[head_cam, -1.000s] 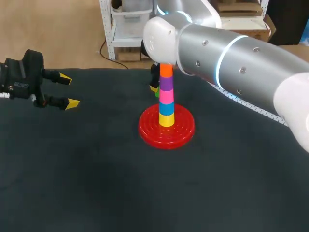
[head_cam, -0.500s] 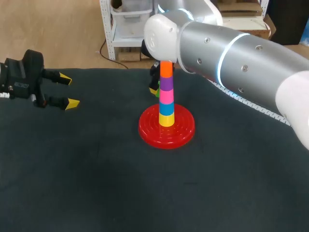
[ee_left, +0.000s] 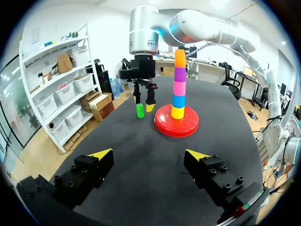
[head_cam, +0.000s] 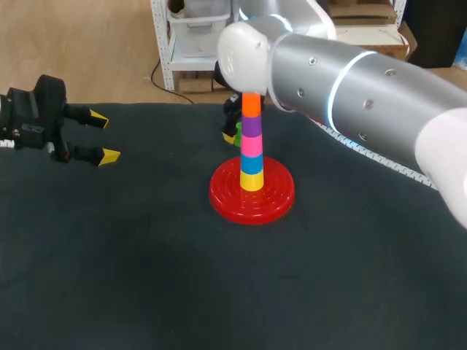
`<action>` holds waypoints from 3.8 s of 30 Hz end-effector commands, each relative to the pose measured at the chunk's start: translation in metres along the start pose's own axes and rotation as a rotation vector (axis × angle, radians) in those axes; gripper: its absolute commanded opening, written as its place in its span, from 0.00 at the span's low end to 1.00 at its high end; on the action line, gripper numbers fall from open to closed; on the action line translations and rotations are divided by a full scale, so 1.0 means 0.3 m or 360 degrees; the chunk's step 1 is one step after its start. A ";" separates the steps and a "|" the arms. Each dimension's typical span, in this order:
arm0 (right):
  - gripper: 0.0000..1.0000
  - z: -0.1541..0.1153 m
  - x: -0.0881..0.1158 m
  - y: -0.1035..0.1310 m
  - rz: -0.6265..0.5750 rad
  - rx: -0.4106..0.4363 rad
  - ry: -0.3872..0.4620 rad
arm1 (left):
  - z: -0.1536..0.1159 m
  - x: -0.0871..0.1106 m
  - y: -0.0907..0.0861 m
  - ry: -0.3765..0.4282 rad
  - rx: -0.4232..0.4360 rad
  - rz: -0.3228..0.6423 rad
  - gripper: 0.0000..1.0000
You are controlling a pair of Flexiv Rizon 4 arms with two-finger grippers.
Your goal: Pick up and stack the cylinders on the red base in this order: pink,purple,orange,green
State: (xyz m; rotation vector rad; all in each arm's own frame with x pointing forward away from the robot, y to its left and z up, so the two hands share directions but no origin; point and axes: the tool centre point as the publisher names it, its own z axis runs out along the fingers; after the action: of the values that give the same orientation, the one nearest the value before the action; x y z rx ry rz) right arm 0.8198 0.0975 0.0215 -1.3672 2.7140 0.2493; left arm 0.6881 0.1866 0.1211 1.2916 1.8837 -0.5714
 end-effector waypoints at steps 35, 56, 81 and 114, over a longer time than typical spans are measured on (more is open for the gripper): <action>0.53 0.019 -0.037 -0.057 0.0327 -0.0039 0.2121 | 0.000 0.006 -0.005 -0.0010 -0.0008 0.0005 1.00; 0.43 0.024 -0.065 -0.060 0.0292 -0.0018 0.2120 | 0.000 0.006 -0.005 -0.0010 -0.0008 0.0005 1.00; 0.00 -0.550 -0.032 0.059 0.0332 0.0264 0.1615 | 0.000 0.006 -0.005 -0.0010 -0.0008 0.0005 1.00; 0.00 -0.912 0.066 0.337 0.0166 0.0257 0.0825 | 0.000 0.006 -0.005 -0.0010 -0.0008 0.0005 1.00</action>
State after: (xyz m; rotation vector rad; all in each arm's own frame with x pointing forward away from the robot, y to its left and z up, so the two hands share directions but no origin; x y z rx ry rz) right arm 0.7168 0.0845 0.2963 -1.3041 2.8718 -0.1491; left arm 0.6881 0.1866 0.1211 1.2916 1.8838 -0.5713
